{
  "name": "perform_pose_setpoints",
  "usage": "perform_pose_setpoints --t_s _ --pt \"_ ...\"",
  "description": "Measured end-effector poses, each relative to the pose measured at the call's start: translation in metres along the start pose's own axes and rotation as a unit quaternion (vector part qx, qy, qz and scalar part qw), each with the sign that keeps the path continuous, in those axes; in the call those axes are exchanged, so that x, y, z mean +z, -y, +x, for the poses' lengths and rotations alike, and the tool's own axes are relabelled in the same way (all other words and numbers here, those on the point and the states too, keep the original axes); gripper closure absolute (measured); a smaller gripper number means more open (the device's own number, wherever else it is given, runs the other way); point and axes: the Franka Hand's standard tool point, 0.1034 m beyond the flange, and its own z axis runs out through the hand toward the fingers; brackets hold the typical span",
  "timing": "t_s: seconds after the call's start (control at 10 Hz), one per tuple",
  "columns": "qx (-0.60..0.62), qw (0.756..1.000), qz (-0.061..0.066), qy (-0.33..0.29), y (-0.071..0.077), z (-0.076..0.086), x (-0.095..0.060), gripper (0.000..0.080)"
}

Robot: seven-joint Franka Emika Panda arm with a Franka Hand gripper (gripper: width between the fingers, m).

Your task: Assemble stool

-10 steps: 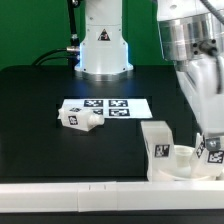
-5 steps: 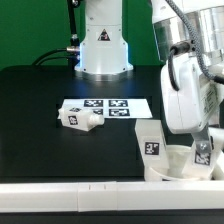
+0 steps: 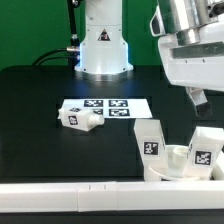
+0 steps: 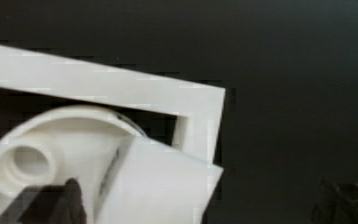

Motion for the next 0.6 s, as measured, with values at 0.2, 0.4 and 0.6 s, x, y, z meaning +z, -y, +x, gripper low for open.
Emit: perform_pose_setpoints --t_s 0.2,0.4,0.6 --pt "-0.08 0.997 -0.001 -0.001 -0.001 0.001 0.0 0.0151" --pt "-0.272 0.962 -0.014 -0.014 0.002 0.002 -0.004 0.0151" --pt "-0.426 0.904 -0.043 -0.004 -0.006 -0.008 0.002 0.0151"
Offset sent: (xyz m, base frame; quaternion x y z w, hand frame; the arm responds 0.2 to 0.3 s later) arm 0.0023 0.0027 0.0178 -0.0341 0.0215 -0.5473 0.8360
